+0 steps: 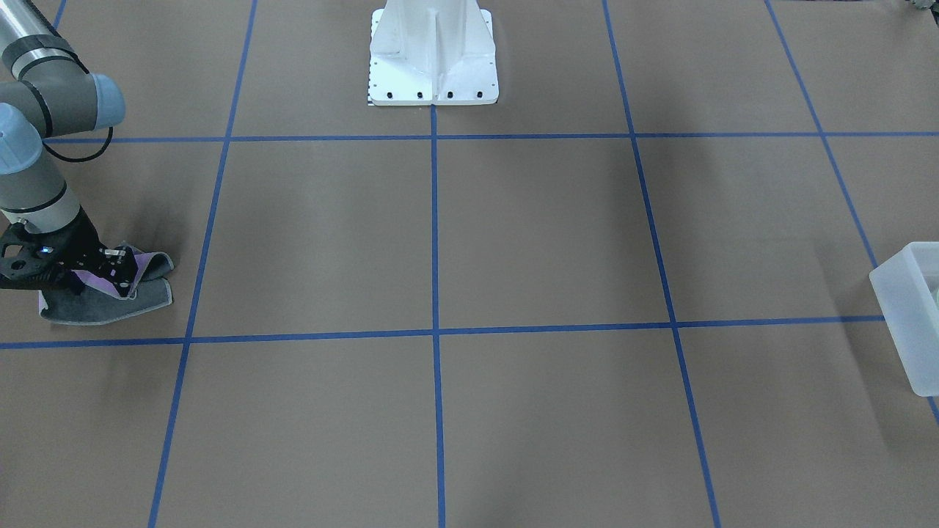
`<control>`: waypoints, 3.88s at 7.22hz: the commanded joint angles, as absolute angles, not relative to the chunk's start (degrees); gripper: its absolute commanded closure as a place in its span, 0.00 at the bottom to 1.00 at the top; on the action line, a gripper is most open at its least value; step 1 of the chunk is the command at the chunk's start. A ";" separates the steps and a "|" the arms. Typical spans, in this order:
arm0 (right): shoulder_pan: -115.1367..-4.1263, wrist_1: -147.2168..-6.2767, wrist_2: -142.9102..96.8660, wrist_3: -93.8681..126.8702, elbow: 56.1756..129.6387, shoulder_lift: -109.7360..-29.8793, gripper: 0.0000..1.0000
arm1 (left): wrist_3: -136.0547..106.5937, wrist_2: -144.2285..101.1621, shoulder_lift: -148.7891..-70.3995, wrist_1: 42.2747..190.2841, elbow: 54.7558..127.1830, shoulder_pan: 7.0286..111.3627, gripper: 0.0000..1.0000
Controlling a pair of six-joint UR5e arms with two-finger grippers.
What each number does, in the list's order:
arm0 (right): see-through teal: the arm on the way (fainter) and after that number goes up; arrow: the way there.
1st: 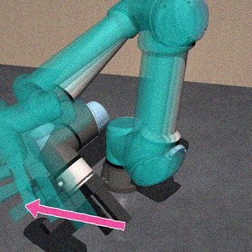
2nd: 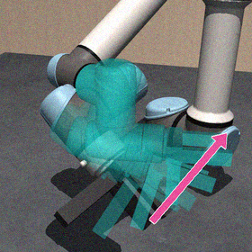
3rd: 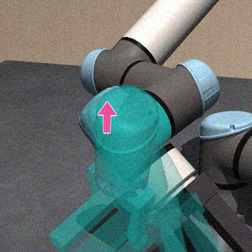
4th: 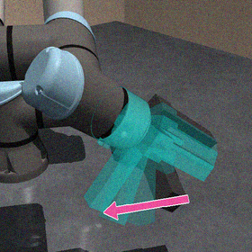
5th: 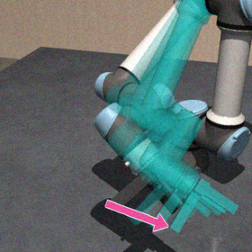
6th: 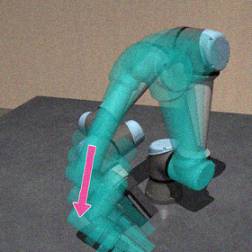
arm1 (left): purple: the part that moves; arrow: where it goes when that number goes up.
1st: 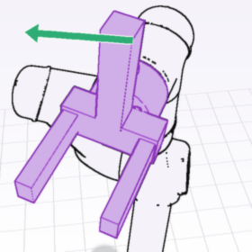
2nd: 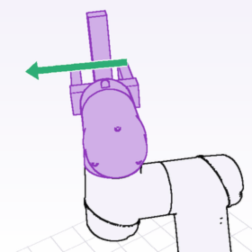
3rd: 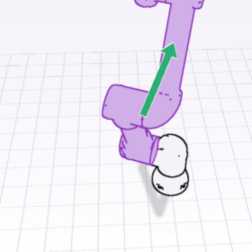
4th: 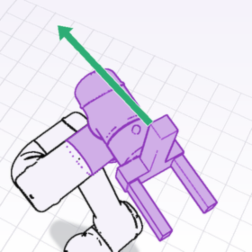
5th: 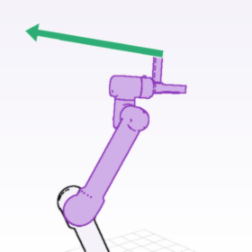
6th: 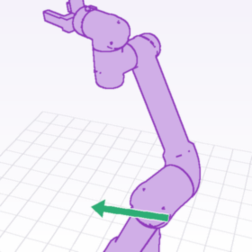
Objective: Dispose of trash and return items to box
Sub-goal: 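Pinch the cloth with the right gripper and lift it, then carry the cloth with the right gripper over the pink box, then lower the cloth into the pink box and open the right gripper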
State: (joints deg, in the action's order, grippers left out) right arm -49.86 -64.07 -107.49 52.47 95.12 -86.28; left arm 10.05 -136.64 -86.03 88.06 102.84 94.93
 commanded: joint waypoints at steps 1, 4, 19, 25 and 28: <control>-49.75 -64.07 -107.05 55.09 94.66 -86.75 0.96 | 10.02 -136.67 -86.04 88.07 102.83 94.92 0.01; -51.05 -64.86 -107.84 55.02 98.94 -86.75 1.00 | 10.02 -136.76 -86.05 88.07 102.57 94.83 0.01; -101.61 -87.95 -126.90 -10.77 92.32 -96.24 1.00 | 10.20 -137.02 -86.04 88.15 102.57 94.75 0.01; -89.12 -70.23 -131.92 6.81 91.76 -99.67 0.00 | 10.28 -137.02 -86.04 88.15 101.87 94.75 0.01; -92.44 -71.19 -132.45 6.42 92.37 -99.23 0.00 | 10.46 -136.93 -86.04 88.15 101.60 94.75 0.01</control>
